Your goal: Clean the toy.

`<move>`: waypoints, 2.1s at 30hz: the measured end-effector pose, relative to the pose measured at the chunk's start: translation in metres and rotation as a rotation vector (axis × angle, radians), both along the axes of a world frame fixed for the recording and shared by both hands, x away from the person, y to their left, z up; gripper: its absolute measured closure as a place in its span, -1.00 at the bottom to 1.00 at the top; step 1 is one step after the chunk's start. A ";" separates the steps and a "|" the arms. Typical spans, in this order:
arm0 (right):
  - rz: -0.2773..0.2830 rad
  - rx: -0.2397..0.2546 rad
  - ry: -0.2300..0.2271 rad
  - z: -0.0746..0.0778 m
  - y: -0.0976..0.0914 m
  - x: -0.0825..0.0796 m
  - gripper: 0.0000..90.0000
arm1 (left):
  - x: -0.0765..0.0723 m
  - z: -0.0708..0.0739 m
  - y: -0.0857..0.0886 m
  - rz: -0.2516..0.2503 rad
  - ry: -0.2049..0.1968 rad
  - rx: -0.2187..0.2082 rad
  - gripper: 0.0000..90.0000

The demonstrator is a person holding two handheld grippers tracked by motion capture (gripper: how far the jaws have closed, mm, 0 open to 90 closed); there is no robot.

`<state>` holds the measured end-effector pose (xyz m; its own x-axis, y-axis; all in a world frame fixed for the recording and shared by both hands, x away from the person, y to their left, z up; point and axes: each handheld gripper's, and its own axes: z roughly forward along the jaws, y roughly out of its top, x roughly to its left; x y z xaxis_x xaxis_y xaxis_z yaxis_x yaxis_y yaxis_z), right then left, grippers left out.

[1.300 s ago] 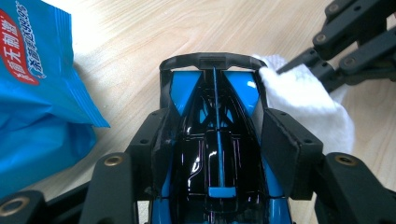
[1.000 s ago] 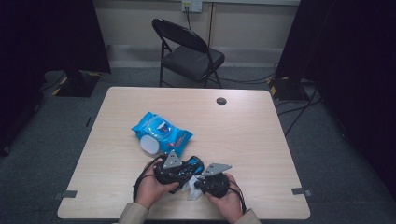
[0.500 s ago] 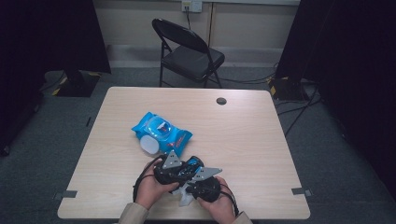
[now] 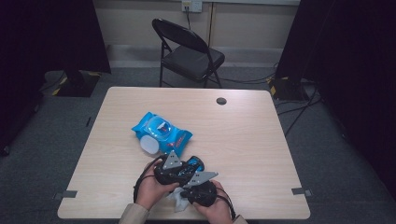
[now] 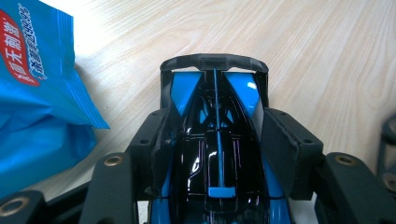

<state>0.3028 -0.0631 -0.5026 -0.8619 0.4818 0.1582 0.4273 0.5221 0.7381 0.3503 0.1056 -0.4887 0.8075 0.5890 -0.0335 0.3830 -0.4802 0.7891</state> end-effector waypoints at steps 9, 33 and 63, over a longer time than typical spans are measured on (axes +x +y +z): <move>0.023 0.021 0.022 0.001 -0.005 -0.001 0.88 | -0.001 0.000 0.000 0.000 -0.007 0.003 -0.03; -0.133 0.014 -0.002 0.022 -0.111 0.011 0.28 | -0.041 0.015 -0.037 -0.167 -0.023 -0.036 -0.34; -0.260 0.051 -0.036 0.044 -0.115 0.042 -0.54 | -0.040 0.022 -0.037 -0.214 0.055 0.006 0.85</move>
<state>0.3452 -0.1777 -0.4584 -0.7154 0.6803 0.1592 0.5153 0.3600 0.7777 0.3100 0.0688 -0.4664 0.9112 0.4046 -0.0774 0.3138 -0.5602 0.7666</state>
